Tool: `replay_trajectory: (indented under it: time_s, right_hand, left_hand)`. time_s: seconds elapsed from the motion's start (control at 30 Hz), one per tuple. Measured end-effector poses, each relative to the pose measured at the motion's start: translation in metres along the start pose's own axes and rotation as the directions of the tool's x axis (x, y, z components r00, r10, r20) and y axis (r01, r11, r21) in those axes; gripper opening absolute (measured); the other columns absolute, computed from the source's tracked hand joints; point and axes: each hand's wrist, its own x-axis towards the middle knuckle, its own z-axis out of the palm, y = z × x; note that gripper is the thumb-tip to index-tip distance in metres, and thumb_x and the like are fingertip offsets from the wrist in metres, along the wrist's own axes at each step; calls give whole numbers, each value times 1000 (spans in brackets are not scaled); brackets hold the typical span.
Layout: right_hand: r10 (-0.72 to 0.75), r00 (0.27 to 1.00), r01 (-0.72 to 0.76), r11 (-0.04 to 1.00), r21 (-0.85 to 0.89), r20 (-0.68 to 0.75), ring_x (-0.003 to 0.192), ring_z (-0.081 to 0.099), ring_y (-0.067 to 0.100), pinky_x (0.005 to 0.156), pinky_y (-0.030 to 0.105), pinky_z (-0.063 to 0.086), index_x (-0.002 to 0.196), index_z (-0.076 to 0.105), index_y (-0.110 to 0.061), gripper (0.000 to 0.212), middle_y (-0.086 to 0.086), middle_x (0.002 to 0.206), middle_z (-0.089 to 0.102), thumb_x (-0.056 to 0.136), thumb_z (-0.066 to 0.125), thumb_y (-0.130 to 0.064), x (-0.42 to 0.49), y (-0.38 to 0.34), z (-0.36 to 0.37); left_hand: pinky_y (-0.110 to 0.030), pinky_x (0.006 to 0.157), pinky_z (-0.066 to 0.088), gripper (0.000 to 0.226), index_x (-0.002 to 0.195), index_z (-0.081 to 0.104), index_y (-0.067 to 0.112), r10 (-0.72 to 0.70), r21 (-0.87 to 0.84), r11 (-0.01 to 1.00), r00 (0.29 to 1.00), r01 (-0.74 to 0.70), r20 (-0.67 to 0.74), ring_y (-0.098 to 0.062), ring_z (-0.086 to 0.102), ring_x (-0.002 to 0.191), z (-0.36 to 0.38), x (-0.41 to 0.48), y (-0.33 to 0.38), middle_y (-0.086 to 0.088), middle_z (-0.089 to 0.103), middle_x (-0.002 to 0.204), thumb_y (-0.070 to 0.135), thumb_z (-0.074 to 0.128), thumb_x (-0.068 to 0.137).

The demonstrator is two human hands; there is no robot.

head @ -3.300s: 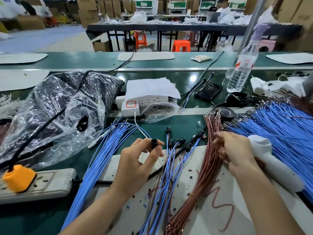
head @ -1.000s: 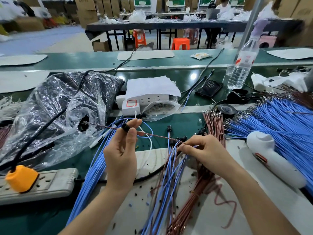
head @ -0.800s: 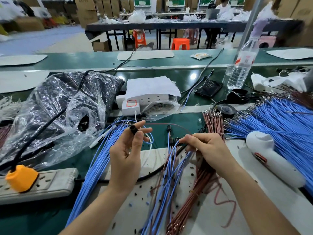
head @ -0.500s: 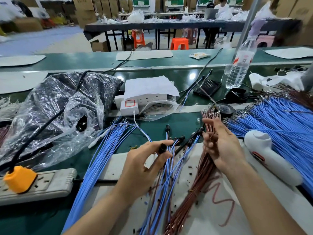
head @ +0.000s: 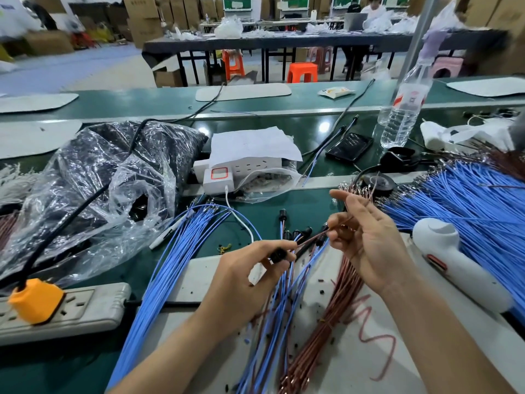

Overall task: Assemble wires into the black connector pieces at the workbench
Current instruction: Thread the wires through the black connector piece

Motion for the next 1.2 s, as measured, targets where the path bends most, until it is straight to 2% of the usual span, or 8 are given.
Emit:
replay_trajectory:
  time_s: [0.13,0.3,0.53,0.73,0.8,0.9,0.97,1.2]
  right_hand:
    - [-24,994,15,997,78,106,57,59,11,59,17,54,107,62,-7,34,6,67,65,74,60,-7,-3,0,3]
    - [-134,974,120,989,88,181,61,65,16,59,22,55,105,57,-5,23,11,74,70,83,52,-11,-6,3,8]
    - [-273,959,266,960,81,79,67,69,18,64,23,56,92,60,-4,22,8,74,71,89,45,-20,-2,2,5]
    - [-96,995,94,977,-192,-2,50,62,18,48,23,51,97,62,-8,29,6,62,65,103,34,-14,6,15,-6]
    - [-183,983,179,931,-319,20,48,63,21,45,24,50,104,61,-16,27,7,62,65,104,34,-17,6,15,-7]
    - [-455,863,495,678,-543,218,60,66,23,58,29,56,113,60,-33,26,7,73,66,102,39,-21,3,15,-7]
    - [-521,792,596,549,-586,318,66,65,22,65,31,56,117,57,-35,29,2,76,64,99,39,-21,0,17,-4]
    - [-590,760,643,626,-441,271,53,60,25,53,33,51,106,58,-21,22,10,70,64,101,37,-27,-19,19,15]
  left_hand:
    - [-18,78,51,28,111,63,20,-12,14,1000,1000,12,-3,-7,67,82,1,1,-2,13,71,93,8,63,86]
    - [-20,77,51,15,99,64,24,-96,-7,995,994,96,-48,-7,67,80,1,1,-6,13,71,88,18,63,86]
    - [-12,79,47,24,104,70,18,-94,51,994,995,96,-44,0,65,86,0,0,-9,17,70,93,5,68,84]
    - [-13,81,48,28,109,68,25,-68,48,996,997,70,-39,0,65,91,-1,0,-9,18,69,100,11,66,85]
    - [-12,81,48,29,109,67,26,-73,52,996,997,75,-41,0,65,91,0,0,-10,19,69,100,10,66,85]
    - [-11,82,46,31,111,68,26,-75,50,996,997,76,-32,1,65,93,1,1,-12,19,69,101,9,67,85]
    - [-11,83,47,30,113,68,26,-78,44,996,997,79,-25,1,65,93,2,0,-12,20,69,102,13,66,85]
    - [-12,82,48,32,111,69,25,-110,65,992,993,112,-31,2,65,91,1,0,-14,16,70,100,8,69,84]
